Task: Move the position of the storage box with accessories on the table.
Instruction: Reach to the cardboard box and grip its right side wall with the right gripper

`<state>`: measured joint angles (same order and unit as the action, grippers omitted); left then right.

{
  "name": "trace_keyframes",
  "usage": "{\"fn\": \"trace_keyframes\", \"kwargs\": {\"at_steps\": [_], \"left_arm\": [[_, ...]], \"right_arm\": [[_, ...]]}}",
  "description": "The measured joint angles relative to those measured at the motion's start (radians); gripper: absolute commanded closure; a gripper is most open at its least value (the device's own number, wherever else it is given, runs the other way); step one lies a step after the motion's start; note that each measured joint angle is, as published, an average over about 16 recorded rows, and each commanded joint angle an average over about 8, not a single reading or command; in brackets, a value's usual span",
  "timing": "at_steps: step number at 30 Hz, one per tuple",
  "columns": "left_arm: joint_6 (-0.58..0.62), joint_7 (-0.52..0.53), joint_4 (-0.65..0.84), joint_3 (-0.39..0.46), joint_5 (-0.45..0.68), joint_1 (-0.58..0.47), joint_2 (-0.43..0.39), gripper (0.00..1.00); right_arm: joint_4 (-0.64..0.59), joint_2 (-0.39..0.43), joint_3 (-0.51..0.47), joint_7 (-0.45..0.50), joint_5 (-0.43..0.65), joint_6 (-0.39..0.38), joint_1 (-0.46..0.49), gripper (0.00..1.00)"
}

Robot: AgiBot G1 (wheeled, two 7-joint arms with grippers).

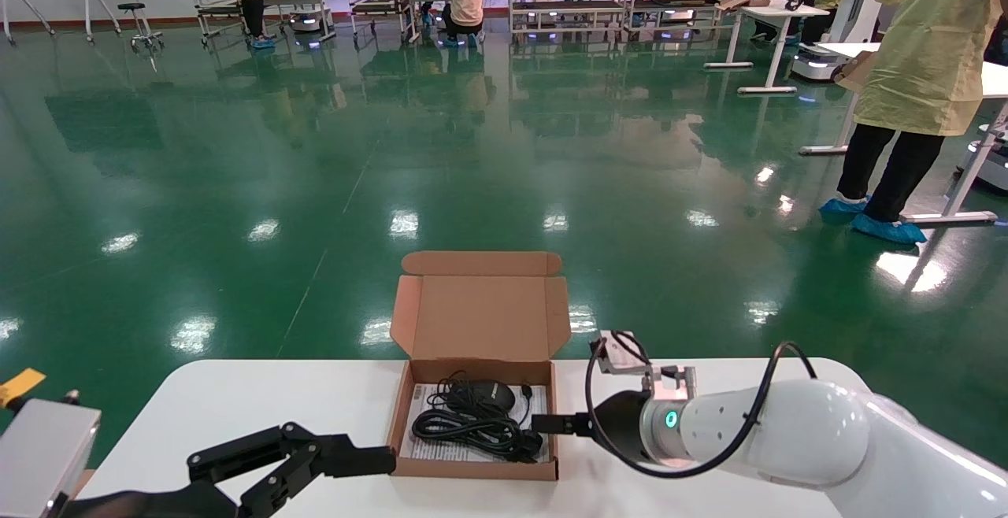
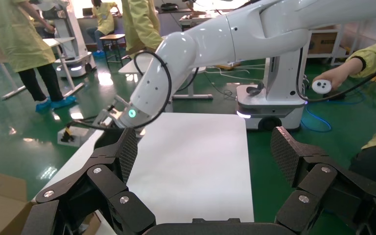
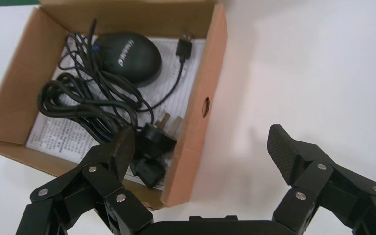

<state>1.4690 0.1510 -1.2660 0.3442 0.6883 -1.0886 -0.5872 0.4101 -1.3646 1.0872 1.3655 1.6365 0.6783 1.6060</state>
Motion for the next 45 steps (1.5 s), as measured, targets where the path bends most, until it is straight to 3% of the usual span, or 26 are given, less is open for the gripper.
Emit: {"fn": "trace_keyframes", "kwargs": {"at_steps": [4, 8, 25, 45], "left_arm": [[0.000, 0.000, 0.000, 0.000, 0.000, 0.000, 0.000, 0.00], [0.000, 0.000, 0.000, 0.000, 0.000, 0.000, 0.000, 0.00], [0.000, 0.000, 0.000, 0.000, 0.000, 0.000, 0.000, 0.00], [0.000, 0.000, 0.000, 0.001, 0.000, 0.000, 0.000, 0.00]], "right_arm": [[0.009, -0.001, 0.028, 0.018, -0.009, -0.028, -0.012, 0.78], [0.016, -0.001, 0.054, 0.034, -0.019, -0.050, -0.020, 1.00], [0.026, 0.001, 0.145, 0.074, -0.070, -0.111, -0.028, 1.00], [-0.003, 0.008, 0.188, 0.043, -0.150, -0.107, -0.002, 1.00]]}}
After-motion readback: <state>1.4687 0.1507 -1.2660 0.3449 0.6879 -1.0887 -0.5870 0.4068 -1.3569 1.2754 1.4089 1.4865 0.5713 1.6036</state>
